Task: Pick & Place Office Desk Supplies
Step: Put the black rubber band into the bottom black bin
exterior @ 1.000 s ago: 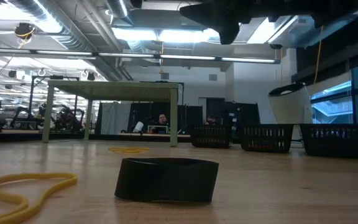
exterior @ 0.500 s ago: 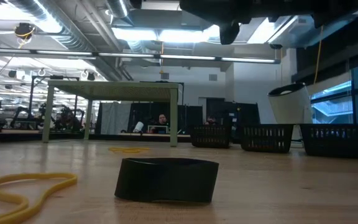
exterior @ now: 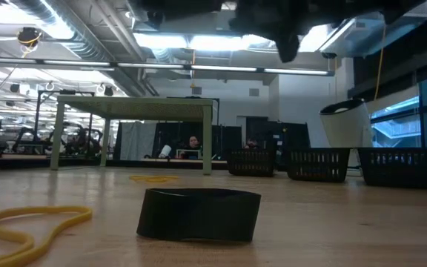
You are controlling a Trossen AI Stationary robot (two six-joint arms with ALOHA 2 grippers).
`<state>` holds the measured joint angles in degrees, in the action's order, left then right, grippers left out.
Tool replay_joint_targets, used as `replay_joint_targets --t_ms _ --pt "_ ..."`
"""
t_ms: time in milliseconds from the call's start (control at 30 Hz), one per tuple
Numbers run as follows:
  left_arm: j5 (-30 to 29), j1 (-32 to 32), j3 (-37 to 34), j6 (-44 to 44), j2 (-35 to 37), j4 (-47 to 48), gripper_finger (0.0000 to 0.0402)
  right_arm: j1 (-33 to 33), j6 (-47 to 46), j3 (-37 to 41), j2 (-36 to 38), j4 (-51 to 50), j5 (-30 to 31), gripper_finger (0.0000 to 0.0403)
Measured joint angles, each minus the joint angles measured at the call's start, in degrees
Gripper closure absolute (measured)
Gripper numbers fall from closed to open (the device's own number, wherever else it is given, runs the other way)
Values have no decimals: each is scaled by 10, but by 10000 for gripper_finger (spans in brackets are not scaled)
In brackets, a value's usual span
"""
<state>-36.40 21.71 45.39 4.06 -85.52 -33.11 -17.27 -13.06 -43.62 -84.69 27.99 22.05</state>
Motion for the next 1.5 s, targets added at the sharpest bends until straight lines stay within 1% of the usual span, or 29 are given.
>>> replay_joint_targets --t_ms 100,200,333,467,600,733,833,933,1067,1233,1333,1500 --pt "0 0 0 -29 0 34 268 6 -44 0 45 -95 7 401" --pt "0 0 0 -53 0 70 252 7 -91 0 91 -205 11 401" --pt "0 0 0 -88 0 120 245 7 -166 0 145 -376 10 401" --pt "0 0 0 -128 0 170 248 7 -270 0 182 -556 5 402" --pt "-1 0 0 -165 0 211 251 7 -373 0 188 -699 -31 402" --pt "-18 -1 0 -201 0 246 248 7 -450 0 162 -795 -34 402" --pt "-53 -1 0 -234 0 271 247 7 -469 0 144 -830 -34 402" --pt "-89 -1 0 -278 0 296 246 7 -480 0 129 -840 -35 403" --pt "-98 -5 0 -326 0 338 240 7 -480 0 115 -858 -35 392" --pt "-77 -17 0 -350 0 384 221 7 -483 0 109 -875 -52 339" --pt "-49 -30 0 -355 0 409 209 7 -483 0 109 -878 -52 297" --pt "0 -55 0 -394 0 435 198 7 -483 0 109 -887 -52 224"
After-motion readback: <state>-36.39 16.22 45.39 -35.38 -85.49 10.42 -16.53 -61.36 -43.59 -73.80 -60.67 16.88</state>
